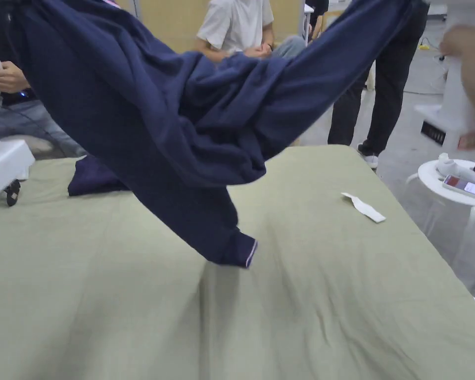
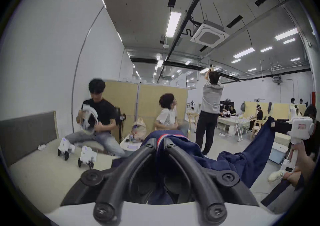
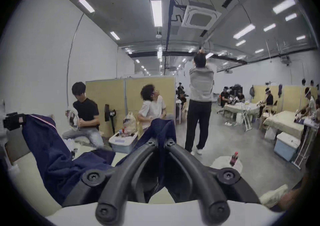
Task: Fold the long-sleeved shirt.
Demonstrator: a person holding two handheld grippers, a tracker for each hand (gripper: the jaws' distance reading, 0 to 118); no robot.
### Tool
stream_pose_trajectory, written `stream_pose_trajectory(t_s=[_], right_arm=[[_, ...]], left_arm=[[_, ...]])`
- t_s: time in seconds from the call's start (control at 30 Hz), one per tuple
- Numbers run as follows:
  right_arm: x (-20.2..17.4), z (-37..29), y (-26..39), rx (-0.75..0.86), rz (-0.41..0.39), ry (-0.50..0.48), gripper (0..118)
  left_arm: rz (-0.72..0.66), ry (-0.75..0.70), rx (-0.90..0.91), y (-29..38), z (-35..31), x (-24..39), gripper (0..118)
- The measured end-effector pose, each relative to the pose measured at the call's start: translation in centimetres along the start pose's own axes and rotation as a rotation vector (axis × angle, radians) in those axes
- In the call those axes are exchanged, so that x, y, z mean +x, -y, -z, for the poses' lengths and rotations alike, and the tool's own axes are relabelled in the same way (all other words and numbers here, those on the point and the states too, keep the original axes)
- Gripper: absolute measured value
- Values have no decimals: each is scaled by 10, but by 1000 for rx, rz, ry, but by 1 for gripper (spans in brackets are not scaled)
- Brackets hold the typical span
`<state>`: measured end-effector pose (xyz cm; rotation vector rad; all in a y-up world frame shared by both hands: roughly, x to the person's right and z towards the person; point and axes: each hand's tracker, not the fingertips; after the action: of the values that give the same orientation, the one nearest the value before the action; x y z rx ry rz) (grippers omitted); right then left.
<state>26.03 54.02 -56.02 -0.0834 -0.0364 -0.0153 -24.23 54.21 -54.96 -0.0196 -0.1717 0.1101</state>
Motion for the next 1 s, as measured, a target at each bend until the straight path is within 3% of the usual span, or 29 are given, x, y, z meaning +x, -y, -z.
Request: stream_pose_trajectory(t_s=[0.1, 0.23, 0.33, 0.4, 0.5, 0.57, 0.6, 0.7, 0.73, 0.8, 0.9, 1.0], right_arm=[[3, -9, 102, -123, -37, -12, 4], [17, -45, 264, -327, 93, -24, 4], [22, -100, 361, -446, 99, 29, 4], [32, -130, 402, -549, 158, 79, 4], [48, -173, 435, -579, 293, 135, 5], [55, -178, 441, -597, 361, 115, 5], [51, -179, 432, -590, 333, 125, 9], [43, -185, 396, -554, 170, 139, 31], [43, -192, 389, -489, 139, 161, 37], [39, -219, 353, -377, 103, 165, 39], [17, -271, 295, -248, 40, 110, 50], [-13, -313, 272, -192, -51, 43, 53]], left_arm=[[6, 15, -132, 90, -12, -4, 3], [-32, -4, -379, 230, -48, -14, 3], [-78, -18, -555, 321, -94, -17, 3], [-145, -102, -671, 368, -125, -29, 3], [-342, -202, -771, 416, -159, -57, 3], [-395, -212, -771, 422, -168, -65, 4], [-367, -213, -737, 418, -170, -64, 11], [-284, -277, -638, 378, -178, -47, 52], [-288, -261, -548, 356, -192, -44, 58], [-304, -217, -432, 312, -224, -38, 60], [-200, -162, -326, 264, -272, -18, 71], [-97, -134, -334, 246, -318, -1, 70]])
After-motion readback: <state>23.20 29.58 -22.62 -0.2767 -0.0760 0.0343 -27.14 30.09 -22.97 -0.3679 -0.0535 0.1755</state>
